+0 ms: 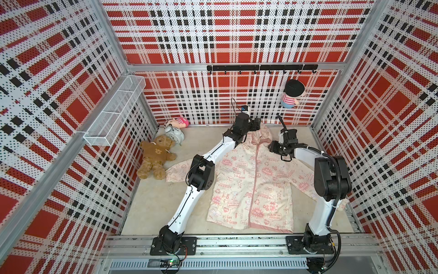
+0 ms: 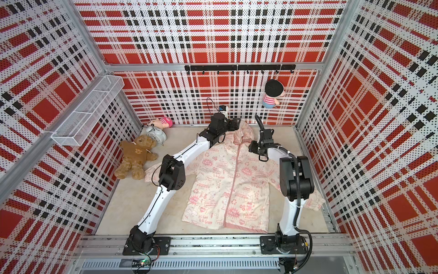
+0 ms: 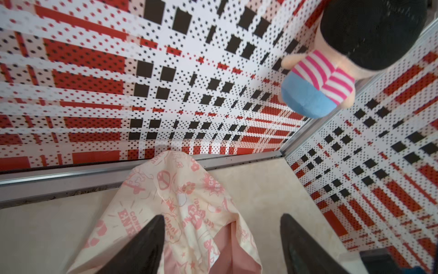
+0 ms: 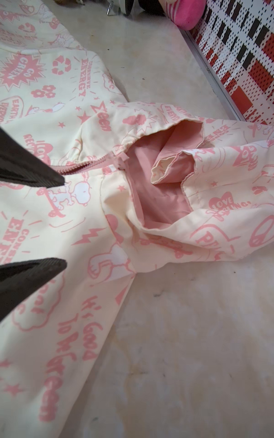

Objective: Unzip the jacket
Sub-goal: Smooth out the jacket at the center of the board.

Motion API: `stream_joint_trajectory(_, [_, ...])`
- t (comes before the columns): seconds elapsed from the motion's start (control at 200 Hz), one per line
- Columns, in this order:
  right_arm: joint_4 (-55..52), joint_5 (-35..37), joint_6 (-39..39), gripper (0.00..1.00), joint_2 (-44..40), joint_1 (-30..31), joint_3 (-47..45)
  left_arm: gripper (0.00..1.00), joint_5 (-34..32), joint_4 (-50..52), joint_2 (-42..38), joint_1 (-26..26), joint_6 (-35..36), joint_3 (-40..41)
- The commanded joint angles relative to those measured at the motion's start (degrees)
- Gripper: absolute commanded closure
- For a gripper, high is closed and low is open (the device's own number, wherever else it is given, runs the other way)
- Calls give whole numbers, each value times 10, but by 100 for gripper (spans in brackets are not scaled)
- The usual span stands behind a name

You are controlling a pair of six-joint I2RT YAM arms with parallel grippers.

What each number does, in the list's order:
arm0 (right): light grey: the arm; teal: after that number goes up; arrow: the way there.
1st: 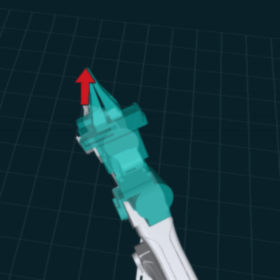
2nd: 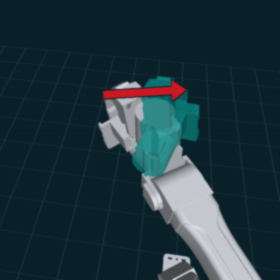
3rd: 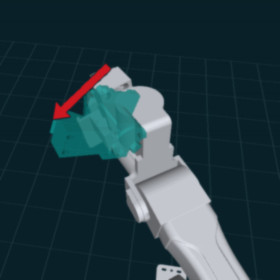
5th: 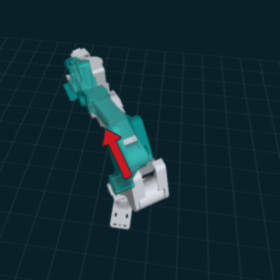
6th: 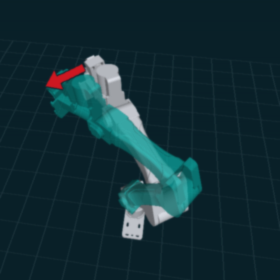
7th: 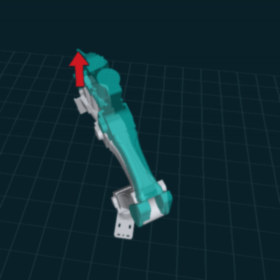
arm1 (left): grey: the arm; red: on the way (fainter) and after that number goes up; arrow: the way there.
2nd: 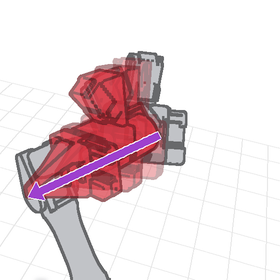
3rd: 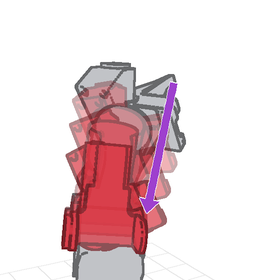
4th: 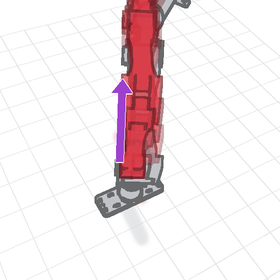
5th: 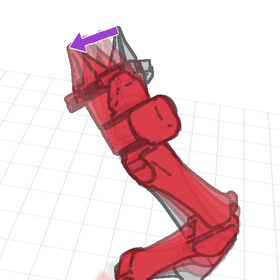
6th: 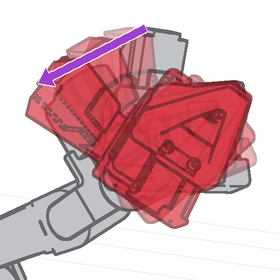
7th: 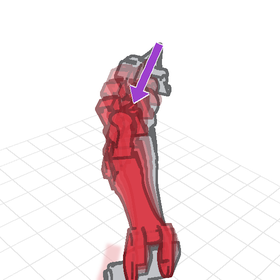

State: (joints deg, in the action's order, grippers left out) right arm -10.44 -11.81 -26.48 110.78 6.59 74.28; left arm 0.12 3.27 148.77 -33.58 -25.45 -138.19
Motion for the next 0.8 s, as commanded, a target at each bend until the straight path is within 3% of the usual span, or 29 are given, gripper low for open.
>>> stream_joint_trajectory(0.0, [13, -1, 5, 48, -31, 2, -17, 28, -32, 32, 36, 13, 3, 2])
stream_joint_trajectory(0.616, [15, 1, 1, 48, -56, 2, -45, 44, 13, 64, 120, -2, 15, -55])
stream_joint_trajectory(0.797, [11, 3, 1, 48, -63, 2, -50, 59, -7, 84, 124, 1, 14, -55])
